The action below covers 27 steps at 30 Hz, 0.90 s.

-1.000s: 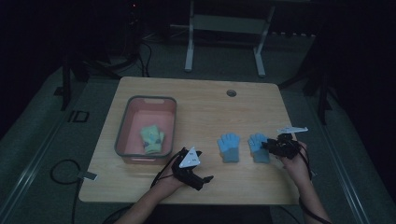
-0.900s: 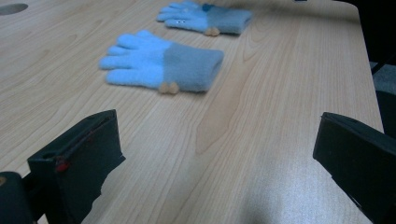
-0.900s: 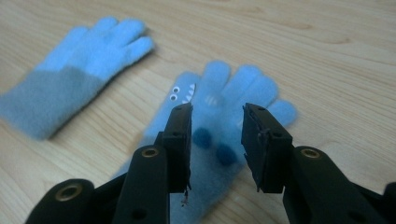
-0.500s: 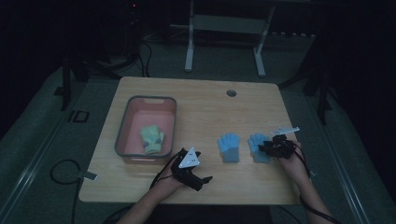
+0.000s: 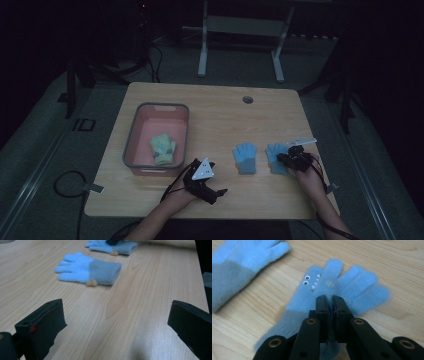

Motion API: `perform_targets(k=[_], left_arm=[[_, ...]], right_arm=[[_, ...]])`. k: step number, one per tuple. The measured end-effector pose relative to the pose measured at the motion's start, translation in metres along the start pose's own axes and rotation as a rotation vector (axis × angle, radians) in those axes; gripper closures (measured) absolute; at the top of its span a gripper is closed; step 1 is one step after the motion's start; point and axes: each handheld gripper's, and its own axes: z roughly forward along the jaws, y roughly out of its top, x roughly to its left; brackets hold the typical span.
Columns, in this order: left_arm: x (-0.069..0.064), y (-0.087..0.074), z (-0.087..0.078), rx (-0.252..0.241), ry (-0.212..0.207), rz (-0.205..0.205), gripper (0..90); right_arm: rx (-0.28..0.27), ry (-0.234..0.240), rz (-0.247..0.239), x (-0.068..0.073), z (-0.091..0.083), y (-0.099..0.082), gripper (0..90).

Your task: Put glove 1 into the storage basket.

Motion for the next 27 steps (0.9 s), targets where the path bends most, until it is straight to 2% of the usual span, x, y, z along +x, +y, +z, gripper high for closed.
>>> perform_targets(k=[3,6,7,8,13,15,16,20,24,27], left_arm=[[0.001,0.000,0.000,-0.003,0.003,-0.006,1.3],[0.002,0.000,-0.001,-0.004,0.004,-0.006,1.3],[0.002,0.000,-0.001,-0.004,0.004,-0.006,1.3],[0.001,0.000,-0.001,-0.002,0.005,-0.002,1.2],[0.001,0.000,-0.001,-0.005,0.005,-0.001,1.2],[0.001,0.000,-0.001,-0.005,0.006,-0.001,1.3],[0.002,0.000,-0.002,-0.007,0.007,0.000,1.3],[0.001,0.001,-0.002,-0.006,0.007,-0.001,1.2],[0.001,0.001,-0.002,-0.004,0.013,0.006,1.3],[0.001,0.001,-0.002,-0.010,0.015,0.010,1.3]], right_arm=[[-0.012,-0.001,0.014,0.000,-0.005,0.003,85.5],[-0.054,-0.002,0.012,0.002,-0.019,0.012,85.6],[-0.054,-0.002,0.012,0.002,-0.019,0.012,85.6],[-0.076,-0.011,0.008,0.003,-0.029,0.020,85.6],[-0.136,0.014,0.000,0.008,-0.053,0.041,85.6],[-0.136,0.014,0.000,0.008,-0.053,0.041,85.6],[-0.168,0.018,-0.026,0.017,-0.066,0.054,85.6],[-0.204,0.060,-0.033,0.030,-0.077,0.067,85.6],[-0.231,0.095,-0.060,0.047,-0.083,0.079,85.6],[-0.233,0.122,-0.083,0.062,-0.080,0.084,85.5]])
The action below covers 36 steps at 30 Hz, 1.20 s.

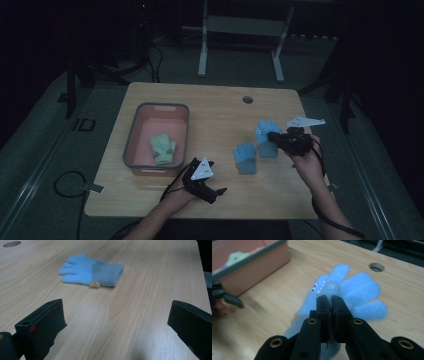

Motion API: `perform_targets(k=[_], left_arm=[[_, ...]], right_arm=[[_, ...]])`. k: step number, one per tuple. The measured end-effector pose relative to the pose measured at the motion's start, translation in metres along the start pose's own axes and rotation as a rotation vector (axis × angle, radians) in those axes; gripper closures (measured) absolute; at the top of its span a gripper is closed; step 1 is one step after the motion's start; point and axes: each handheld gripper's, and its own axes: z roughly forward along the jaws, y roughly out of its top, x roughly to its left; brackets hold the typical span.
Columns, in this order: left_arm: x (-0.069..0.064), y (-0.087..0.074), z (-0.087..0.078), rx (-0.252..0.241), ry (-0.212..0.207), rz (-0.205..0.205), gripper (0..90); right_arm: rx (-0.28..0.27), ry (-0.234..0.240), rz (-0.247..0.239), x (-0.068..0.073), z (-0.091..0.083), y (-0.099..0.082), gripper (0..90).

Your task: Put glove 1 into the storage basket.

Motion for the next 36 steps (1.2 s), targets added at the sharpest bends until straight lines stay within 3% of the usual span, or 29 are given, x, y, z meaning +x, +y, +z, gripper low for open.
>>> perform_targets(k=[6,12,19,22,28,36], left_arm=[[0.000,0.000,0.000,-0.002,-0.002,0.000,1.2],[0.001,0.000,-0.001,-0.003,-0.003,-0.004,1.2],[0.001,0.000,-0.001,-0.002,-0.004,-0.002,1.3],[0.000,0.000,-0.001,-0.004,-0.007,-0.001,1.3],[0.001,-0.001,-0.001,-0.003,-0.006,-0.005,1.2],[0.001,-0.001,-0.001,0.000,-0.006,-0.005,1.2]], right_arm=[[0.023,0.054,-0.017,0.019,0.018,0.001,85.5],[0.048,0.079,-0.019,0.026,0.030,-0.003,85.5],[0.094,0.109,0.007,0.027,0.049,-0.017,85.4],[0.141,0.124,0.001,0.025,0.064,-0.027,85.0],[0.213,0.111,0.008,0.020,0.085,-0.039,84.3],[0.248,0.089,0.006,0.013,0.098,-0.050,78.4]])
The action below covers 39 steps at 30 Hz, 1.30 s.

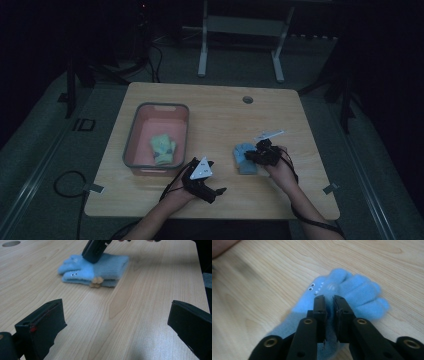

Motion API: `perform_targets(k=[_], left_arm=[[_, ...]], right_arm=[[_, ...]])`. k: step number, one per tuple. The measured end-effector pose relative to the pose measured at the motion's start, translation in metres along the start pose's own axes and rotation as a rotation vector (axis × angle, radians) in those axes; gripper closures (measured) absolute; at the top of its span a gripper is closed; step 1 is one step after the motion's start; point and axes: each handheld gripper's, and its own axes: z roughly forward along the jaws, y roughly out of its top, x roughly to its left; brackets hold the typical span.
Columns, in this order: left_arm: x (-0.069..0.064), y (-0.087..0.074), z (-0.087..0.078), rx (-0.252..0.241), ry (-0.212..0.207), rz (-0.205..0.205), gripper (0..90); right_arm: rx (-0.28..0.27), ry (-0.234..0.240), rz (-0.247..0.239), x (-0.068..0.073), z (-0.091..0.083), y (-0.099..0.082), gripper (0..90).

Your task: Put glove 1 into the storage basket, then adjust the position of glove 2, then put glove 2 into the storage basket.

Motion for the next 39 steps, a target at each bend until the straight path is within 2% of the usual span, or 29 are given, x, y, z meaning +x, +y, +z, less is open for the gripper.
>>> perform_targets(k=[1,6,9,13,14,16,17,18,20,23,29,34,36,37,39], left_arm=[[0.000,0.000,0.000,0.000,-0.002,-0.002,1.3],[0.001,0.000,0.000,0.000,0.007,-0.008,1.3],[0.002,0.001,-0.001,-0.021,0.024,-0.010,1.3],[0.002,0.003,-0.002,-0.029,0.044,-0.016,1.3],[0.002,0.004,0.000,-0.007,0.034,-0.060,1.3],[0.002,0.007,0.001,0.021,0.025,-0.085,1.3],[0.002,0.007,0.001,0.021,0.025,-0.085,1.3],[0.001,0.008,0.003,0.051,0.039,-0.073,1.3],[0.001,0.009,0.005,0.073,0.045,-0.065,1.4],[0.001,0.009,0.007,0.077,0.042,-0.070,1.3],[0.000,0.008,0.008,0.059,0.046,-0.049,1.3],[0.000,0.010,0.010,0.094,0.032,-0.042,1.4],[0.000,0.010,0.010,0.094,0.032,-0.042,1.4],[-0.001,0.012,0.014,0.116,0.025,-0.032,1.4],[-0.002,0.013,0.015,0.122,0.020,-0.026,1.4]], right_arm=[[0.012,-0.007,-0.005,-0.001,0.004,-0.002,74.1],[0.011,0.011,0.005,-0.004,0.006,-0.005,70.9],[0.009,0.011,-0.001,-0.004,0.003,-0.003,66.1],[-0.001,0.007,-0.008,-0.003,-0.005,-0.001,64.0],[-0.017,0.004,-0.012,-0.003,-0.012,0.001,62.8],[-0.032,0.003,-0.010,-0.005,-0.018,0.003,62.1],[-0.032,0.003,-0.010,-0.005,-0.018,0.003,62.1],[-0.046,0.006,-0.010,-0.006,-0.024,0.003,60.5],[-0.056,0.009,-0.013,-0.007,-0.028,0.003,59.7],[-0.062,0.001,-0.011,-0.010,-0.032,0.002,59.2],[-0.070,-0.002,-0.003,-0.013,-0.037,0.000,58.7],[-0.082,-0.008,-0.002,-0.015,-0.041,-0.001,57.9],[-0.085,-0.010,-0.008,-0.016,-0.042,-0.002,57.9],[-0.088,-0.008,-0.006,-0.018,-0.044,-0.002,57.2],[-0.088,-0.011,-0.004,-0.019,-0.045,-0.003,57.1]])
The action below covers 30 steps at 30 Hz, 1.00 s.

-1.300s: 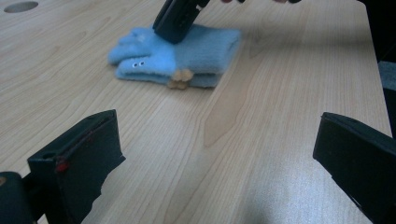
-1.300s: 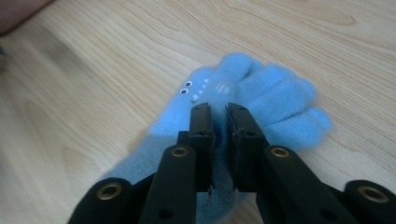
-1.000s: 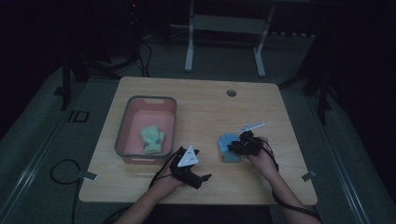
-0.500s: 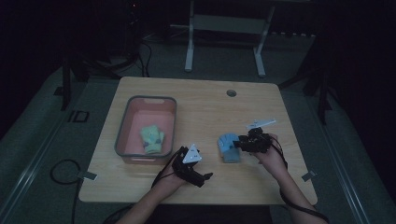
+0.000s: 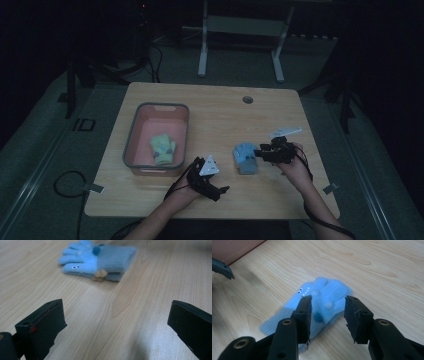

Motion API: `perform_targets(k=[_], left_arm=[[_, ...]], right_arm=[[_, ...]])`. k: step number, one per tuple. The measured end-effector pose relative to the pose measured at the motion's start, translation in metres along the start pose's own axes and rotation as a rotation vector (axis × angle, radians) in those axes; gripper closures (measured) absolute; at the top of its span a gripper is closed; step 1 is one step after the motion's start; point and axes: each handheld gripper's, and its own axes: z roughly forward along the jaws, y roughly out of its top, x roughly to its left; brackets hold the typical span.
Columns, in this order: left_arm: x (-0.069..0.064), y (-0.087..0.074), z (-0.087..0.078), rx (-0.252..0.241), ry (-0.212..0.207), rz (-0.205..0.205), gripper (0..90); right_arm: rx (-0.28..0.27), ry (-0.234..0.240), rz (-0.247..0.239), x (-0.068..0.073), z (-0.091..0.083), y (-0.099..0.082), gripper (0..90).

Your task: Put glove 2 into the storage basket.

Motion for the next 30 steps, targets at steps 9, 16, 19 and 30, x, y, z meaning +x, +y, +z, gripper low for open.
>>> perform_targets(k=[9,16,19,30], left_arm=[[-0.004,0.012,0.011,0.017,-0.024,0.078,6.4],[-0.006,0.034,0.025,-0.014,-0.064,0.153,14.8],[-0.007,0.043,0.032,-0.029,-0.069,0.178,19.0],[-0.003,0.058,0.063,-0.005,-0.061,0.279,34.1]], right_arm=[[-0.015,-0.010,0.012,-0.010,-0.006,0.000,56.2],[-0.026,0.001,0.024,-0.021,-0.006,-0.001,53.6],[-0.034,0.013,0.035,-0.025,-0.005,0.000,51.7],[-0.037,0.037,0.091,-0.035,0.008,0.004,49.7]])
